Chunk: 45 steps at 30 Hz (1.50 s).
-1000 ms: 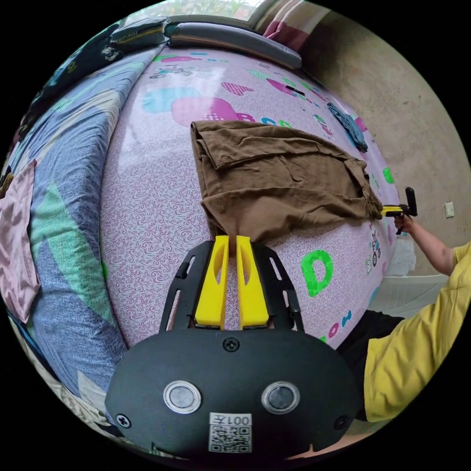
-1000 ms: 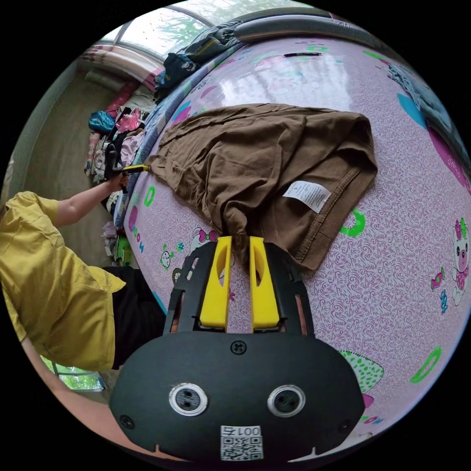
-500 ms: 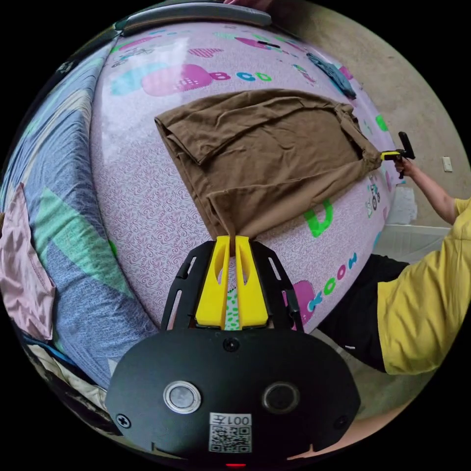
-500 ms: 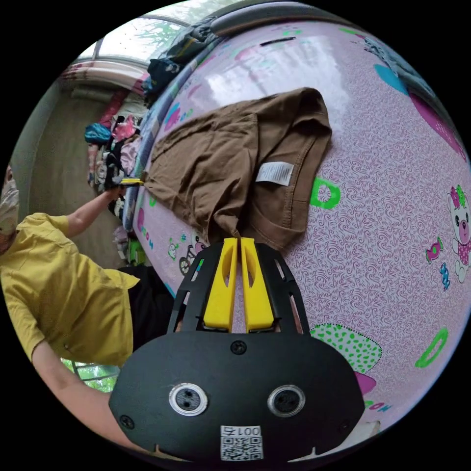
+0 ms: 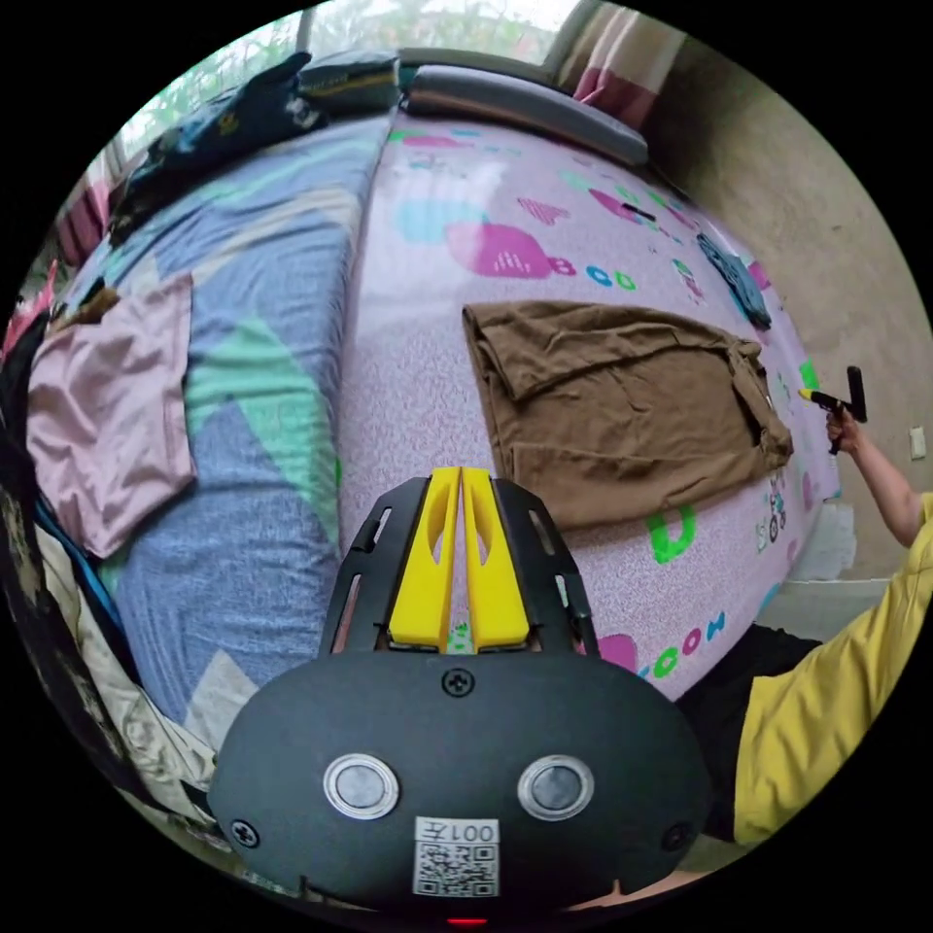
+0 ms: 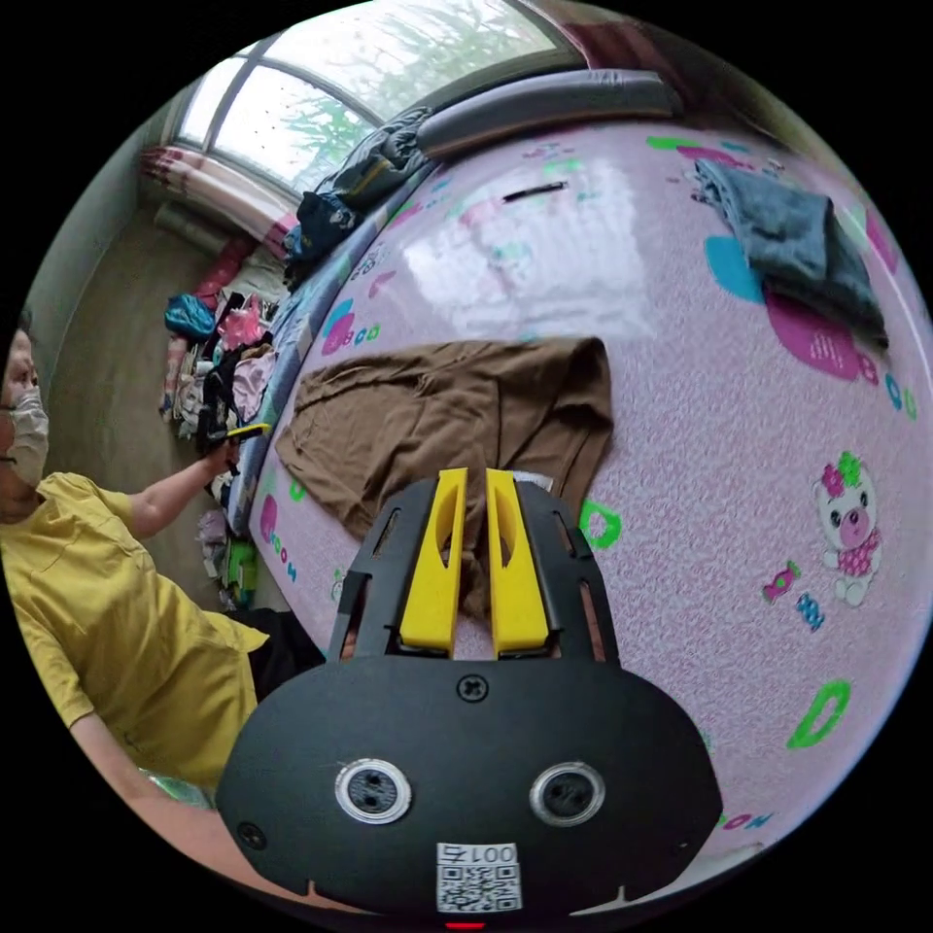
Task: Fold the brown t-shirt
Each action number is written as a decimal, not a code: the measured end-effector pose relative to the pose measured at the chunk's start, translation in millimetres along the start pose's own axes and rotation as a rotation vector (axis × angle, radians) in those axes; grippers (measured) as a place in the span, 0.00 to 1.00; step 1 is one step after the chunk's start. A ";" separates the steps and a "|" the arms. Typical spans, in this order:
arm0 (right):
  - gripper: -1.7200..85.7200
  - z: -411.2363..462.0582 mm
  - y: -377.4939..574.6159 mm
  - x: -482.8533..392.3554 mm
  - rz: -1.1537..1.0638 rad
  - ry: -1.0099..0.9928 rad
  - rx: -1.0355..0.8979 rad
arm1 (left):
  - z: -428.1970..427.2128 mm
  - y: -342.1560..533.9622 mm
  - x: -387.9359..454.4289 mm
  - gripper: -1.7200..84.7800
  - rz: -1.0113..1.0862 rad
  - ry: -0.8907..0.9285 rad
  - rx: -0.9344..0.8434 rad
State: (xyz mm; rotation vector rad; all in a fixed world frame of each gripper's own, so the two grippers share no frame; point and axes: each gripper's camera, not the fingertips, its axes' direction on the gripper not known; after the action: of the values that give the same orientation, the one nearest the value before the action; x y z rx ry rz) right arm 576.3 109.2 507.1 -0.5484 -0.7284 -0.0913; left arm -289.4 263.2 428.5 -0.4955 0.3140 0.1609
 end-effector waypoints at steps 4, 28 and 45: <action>0.06 26.8 -44.2 -21.6 -0.079 0.099 -0.024 | 8.7 -21.5 56.7 0.02 0.274 -0.153 -0.002; 0.07 130.8 -159.8 -11.2 0.191 0.121 -0.083 | 57.6 1.7 115.0 0.00 0.641 -0.380 -0.085; 0.10 225.7 -305.0 -232.8 -0.541 -0.170 -0.218 | 21.6 47.2 -12.9 0.06 -0.002 -0.038 0.117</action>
State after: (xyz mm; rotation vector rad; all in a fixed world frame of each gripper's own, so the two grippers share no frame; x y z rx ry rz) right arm 184.0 -62.7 628.6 -0.5579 -1.0266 -0.6390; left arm -306.7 313.8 430.0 -0.3761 0.2840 0.1492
